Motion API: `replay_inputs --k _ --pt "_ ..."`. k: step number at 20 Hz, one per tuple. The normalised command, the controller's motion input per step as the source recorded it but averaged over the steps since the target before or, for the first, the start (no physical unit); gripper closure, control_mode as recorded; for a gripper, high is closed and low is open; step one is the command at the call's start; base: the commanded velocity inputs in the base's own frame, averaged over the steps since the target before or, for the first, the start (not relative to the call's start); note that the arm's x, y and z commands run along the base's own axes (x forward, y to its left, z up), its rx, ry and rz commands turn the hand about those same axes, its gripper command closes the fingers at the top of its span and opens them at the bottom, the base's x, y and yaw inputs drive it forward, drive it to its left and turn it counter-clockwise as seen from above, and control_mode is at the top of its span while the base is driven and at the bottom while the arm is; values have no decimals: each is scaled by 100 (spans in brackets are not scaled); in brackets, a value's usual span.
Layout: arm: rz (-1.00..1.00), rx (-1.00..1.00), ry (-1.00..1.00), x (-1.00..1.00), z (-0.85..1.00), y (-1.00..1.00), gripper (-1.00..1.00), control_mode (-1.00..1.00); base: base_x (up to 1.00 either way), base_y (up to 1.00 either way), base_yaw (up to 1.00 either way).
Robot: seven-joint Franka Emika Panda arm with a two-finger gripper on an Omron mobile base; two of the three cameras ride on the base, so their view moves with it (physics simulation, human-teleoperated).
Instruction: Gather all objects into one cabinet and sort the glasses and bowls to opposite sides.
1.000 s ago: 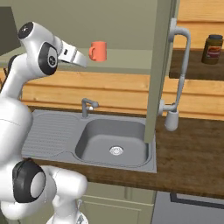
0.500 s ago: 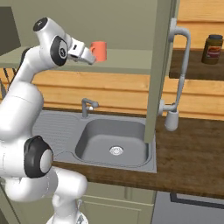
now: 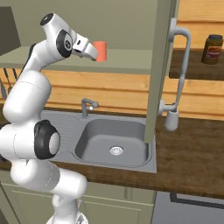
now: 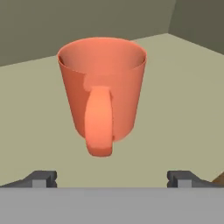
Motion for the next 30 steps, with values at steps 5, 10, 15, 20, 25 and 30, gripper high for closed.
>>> replay_inputs --k 5,10,15,20,25,30 --pt "-8 0 0 31 0 -7 -100 -100 0 0 0" --pt "-6 0 0 31 0 -1 -100 -100 0 0 0" --pt "-5 0 0 16 0 -3 -100 -100 0 0 0" --pt "-4 0 -2 0 0 -1 -100 -100 0 0 0" --pt "-5 0 -5 0 0 0 -100 -100 0 0 0" --pt "-6 0 -4 0 0 0 -100 -100 0 0 0"
